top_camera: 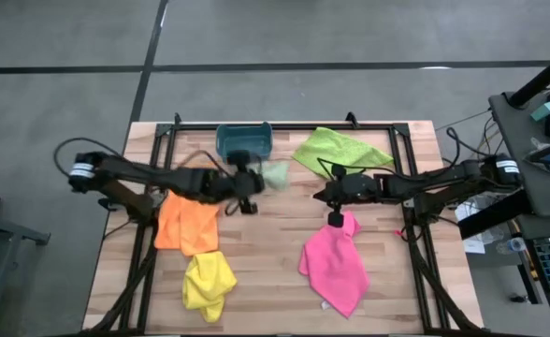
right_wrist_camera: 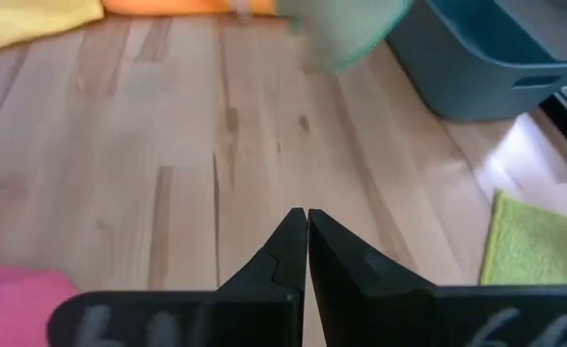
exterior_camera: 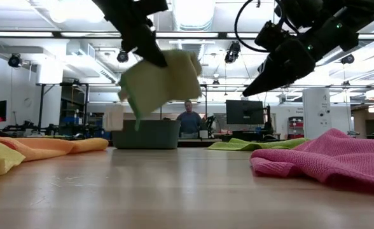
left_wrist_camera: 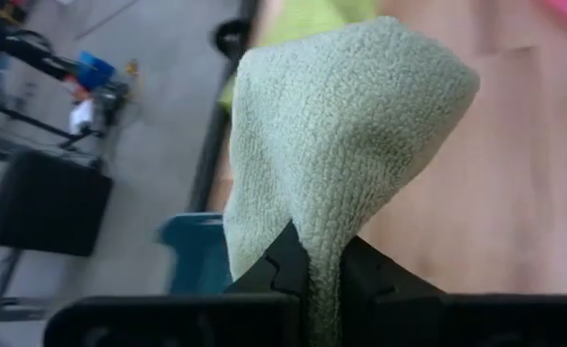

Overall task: Fold microfiber towels
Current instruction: Put the blue towel into the bin

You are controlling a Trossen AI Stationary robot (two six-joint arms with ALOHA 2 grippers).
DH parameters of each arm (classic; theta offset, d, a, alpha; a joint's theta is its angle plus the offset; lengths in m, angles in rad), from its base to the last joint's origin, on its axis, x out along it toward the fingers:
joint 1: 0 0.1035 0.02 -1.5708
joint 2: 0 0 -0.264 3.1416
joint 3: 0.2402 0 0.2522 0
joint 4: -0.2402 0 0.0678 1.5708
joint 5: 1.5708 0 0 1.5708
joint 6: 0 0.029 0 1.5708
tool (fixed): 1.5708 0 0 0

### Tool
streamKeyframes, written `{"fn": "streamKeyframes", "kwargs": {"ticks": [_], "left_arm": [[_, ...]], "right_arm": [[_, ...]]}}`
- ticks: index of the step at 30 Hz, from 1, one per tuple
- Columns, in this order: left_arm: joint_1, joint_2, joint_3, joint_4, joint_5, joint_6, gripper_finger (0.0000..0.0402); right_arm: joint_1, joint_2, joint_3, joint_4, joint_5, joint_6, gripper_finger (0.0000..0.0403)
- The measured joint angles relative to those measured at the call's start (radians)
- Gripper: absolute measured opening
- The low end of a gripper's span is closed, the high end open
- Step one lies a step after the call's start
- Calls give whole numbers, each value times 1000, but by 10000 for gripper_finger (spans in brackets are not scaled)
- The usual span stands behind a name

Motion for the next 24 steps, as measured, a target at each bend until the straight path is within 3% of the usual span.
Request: {"fn": "streamKeyframes", "kwargs": {"ticks": [11, 17, 24], "left_arm": [[358, -110, -2, -5, 11, 265, 2], [520, -38, -4, 74, 144, 364, 2], [584, 104, 0, 149, 153, 448, 6]], "right_arm": [[-21, -29, 0, 7, 1, -64, 9], [-57, -27, 0, 6, 0, -80, 9], [-91, -17, 0, 4, -1, -84, 9]]}}
